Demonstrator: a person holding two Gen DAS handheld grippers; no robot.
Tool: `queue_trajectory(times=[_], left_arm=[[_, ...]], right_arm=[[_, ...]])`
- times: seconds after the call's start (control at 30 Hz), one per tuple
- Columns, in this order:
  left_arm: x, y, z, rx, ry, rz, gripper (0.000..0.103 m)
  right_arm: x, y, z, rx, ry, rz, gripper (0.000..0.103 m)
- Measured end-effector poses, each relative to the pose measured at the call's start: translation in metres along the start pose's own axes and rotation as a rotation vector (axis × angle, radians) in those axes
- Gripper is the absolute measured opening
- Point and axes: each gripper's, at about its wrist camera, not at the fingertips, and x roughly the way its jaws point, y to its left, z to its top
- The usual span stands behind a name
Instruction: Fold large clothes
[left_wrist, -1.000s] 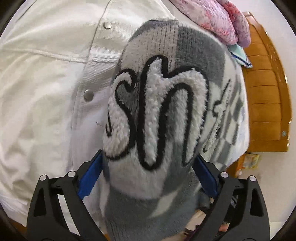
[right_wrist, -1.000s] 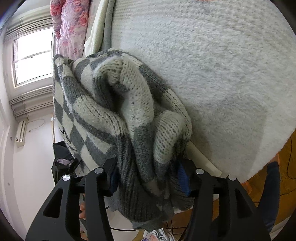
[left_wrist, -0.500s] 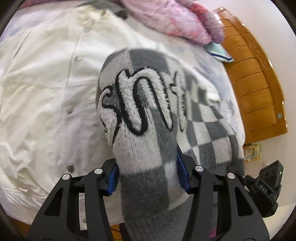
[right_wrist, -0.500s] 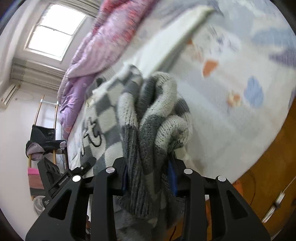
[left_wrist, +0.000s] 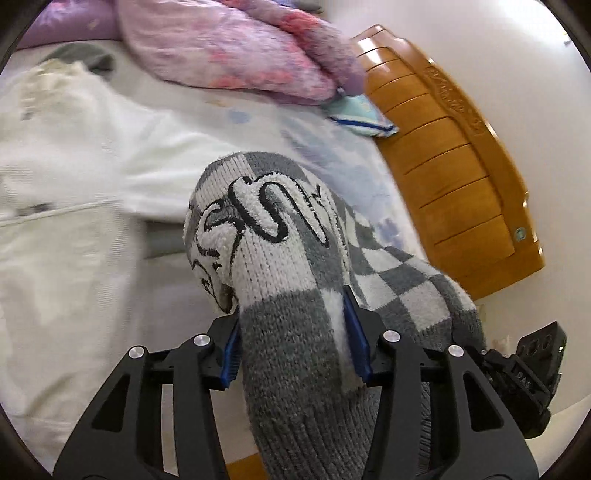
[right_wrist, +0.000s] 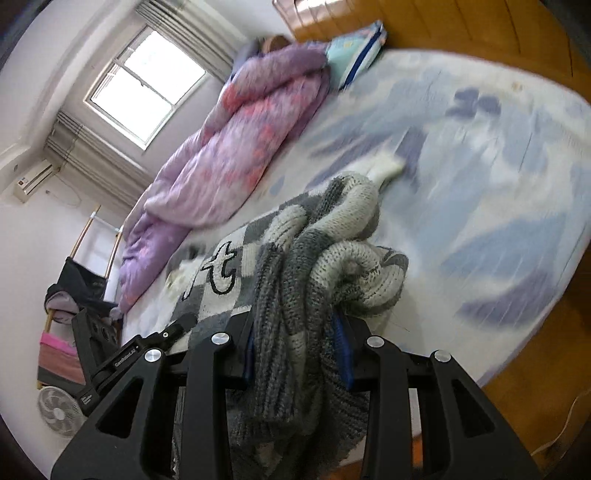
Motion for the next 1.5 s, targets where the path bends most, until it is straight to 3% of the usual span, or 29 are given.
queue_trajectory(times=[0.1, 0.2, 0.27, 0.37, 0.53, 0.6, 0.63, 0.77, 0.8, 0.87, 0.93, 1.0, 1.1, 1.2, 1.3, 1.5], left_arm=[[0.048, -0.032, -0.003, -0.007, -0.031, -0.037, 0.046], [0.101, -0.044, -0.016, -0.007, 0.021, -0.003, 0.045], [0.132, -0.044, -0.031, -0.002, 0.078, 0.04, 0.045], [0.157, -0.06, -0.062, 0.083, 0.143, 0.107, 0.046], [0.168, -0.046, -0.089, 0.08, 0.203, 0.196, 0.054], [0.167, -0.038, -0.089, 0.073, 0.207, 0.229, 0.07], [0.166, -0.037, -0.09, 0.073, 0.211, 0.235, 0.072], [0.157, -0.034, -0.09, 0.075, 0.227, 0.248, 0.073], [0.151, -0.031, -0.087, 0.074, 0.22, 0.25, 0.073], [0.139, -0.028, -0.083, 0.061, 0.209, 0.252, 0.074], [0.124, -0.022, -0.084, 0.04, 0.197, 0.252, 0.074], [0.109, -0.018, -0.085, 0.026, 0.186, 0.258, 0.075], [0.09, -0.01, -0.085, 0.023, 0.172, 0.279, 0.075], [0.071, -0.004, -0.083, 0.019, 0.157, 0.295, 0.076], [0.045, 0.005, -0.079, 0.015, 0.139, 0.314, 0.079], [-0.009, 0.007, -0.073, 0.032, 0.088, 0.364, 0.086]], right_arm=[[-0.002, -0.049, 0.034, -0.001, -0.023, -0.016, 0.031], [0.018, -0.116, 0.048, 0.054, 0.028, -0.088, 0.032], [0.036, -0.152, 0.043, 0.097, 0.078, -0.146, 0.032], [0.068, -0.205, 0.02, 0.162, 0.197, -0.257, 0.034], [0.07, -0.236, 0.0, 0.214, 0.217, -0.339, 0.045], [0.072, -0.236, -0.001, 0.19, 0.236, -0.377, 0.056], [0.072, -0.233, 0.001, 0.174, 0.244, -0.399, 0.057], [0.057, -0.217, 0.007, 0.096, 0.263, -0.494, 0.058], [0.051, -0.206, 0.008, 0.048, 0.267, -0.562, 0.058], [0.037, -0.188, 0.012, -0.034, 0.243, -0.61, 0.058], [0.03, -0.168, 0.013, -0.08, 0.215, -0.584, 0.058], [0.033, -0.145, 0.012, -0.144, 0.212, -0.463, 0.058], [0.067, -0.136, -0.002, -0.195, 0.313, -0.369, 0.058], [0.095, -0.163, -0.015, -0.141, 0.408, -0.403, 0.054], [0.097, -0.178, -0.023, -0.122, 0.426, -0.435, 0.048], [0.064, -0.099, -0.027, -0.188, 0.363, -0.408, 0.049]])
